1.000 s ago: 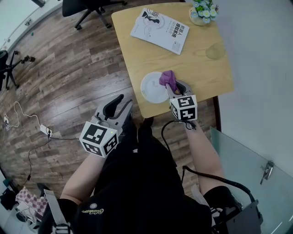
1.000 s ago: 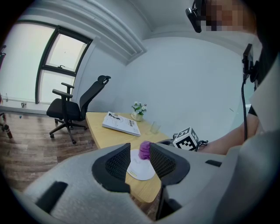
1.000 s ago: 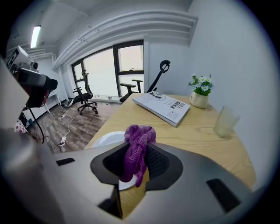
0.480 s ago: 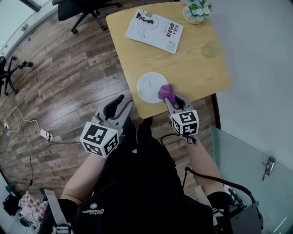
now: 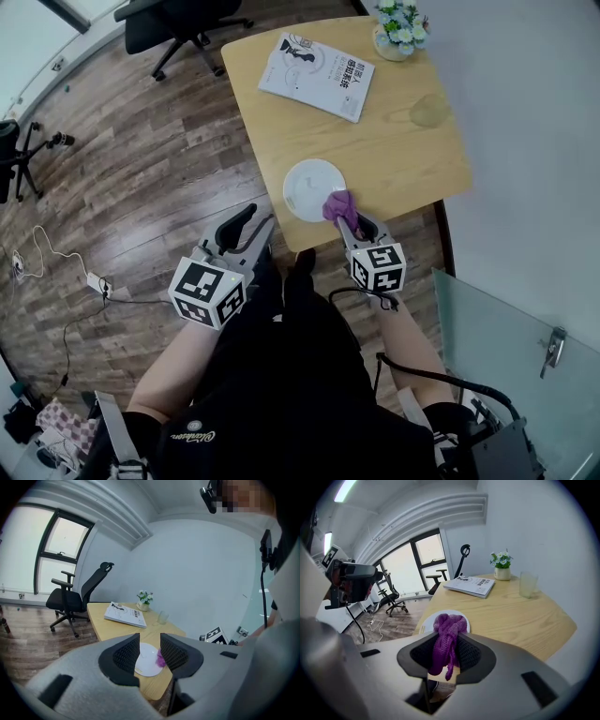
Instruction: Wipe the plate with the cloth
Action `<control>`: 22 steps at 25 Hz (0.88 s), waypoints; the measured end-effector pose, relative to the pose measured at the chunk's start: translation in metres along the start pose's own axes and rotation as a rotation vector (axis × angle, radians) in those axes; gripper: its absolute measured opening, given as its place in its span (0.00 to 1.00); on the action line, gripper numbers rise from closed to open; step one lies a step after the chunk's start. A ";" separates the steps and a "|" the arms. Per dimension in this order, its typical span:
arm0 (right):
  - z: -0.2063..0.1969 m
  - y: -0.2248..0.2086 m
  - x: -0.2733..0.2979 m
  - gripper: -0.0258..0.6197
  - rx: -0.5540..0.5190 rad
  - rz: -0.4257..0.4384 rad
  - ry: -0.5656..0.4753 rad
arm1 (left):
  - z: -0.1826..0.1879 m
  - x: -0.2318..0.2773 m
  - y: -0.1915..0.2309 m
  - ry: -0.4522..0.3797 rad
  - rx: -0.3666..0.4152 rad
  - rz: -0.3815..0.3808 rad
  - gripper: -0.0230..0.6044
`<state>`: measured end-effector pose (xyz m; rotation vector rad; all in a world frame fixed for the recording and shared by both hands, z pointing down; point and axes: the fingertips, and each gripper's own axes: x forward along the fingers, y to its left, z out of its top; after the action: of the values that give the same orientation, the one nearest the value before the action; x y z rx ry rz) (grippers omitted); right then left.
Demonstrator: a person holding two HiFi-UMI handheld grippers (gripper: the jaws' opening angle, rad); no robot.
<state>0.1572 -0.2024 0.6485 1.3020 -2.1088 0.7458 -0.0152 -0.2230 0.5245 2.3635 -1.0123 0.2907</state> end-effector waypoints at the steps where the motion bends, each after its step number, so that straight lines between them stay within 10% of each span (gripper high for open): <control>1: 0.003 -0.001 -0.003 0.19 0.006 -0.002 -0.015 | 0.002 -0.002 -0.001 -0.007 0.003 0.003 0.26; 22: 0.210 0.058 -0.187 0.19 -0.029 0.036 -0.688 | 0.131 -0.041 -0.061 -0.318 0.187 -0.028 0.26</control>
<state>0.1419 -0.2139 0.3616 1.6744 -2.6546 0.2876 -0.0016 -0.2368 0.3757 2.6490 -1.1369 -0.0045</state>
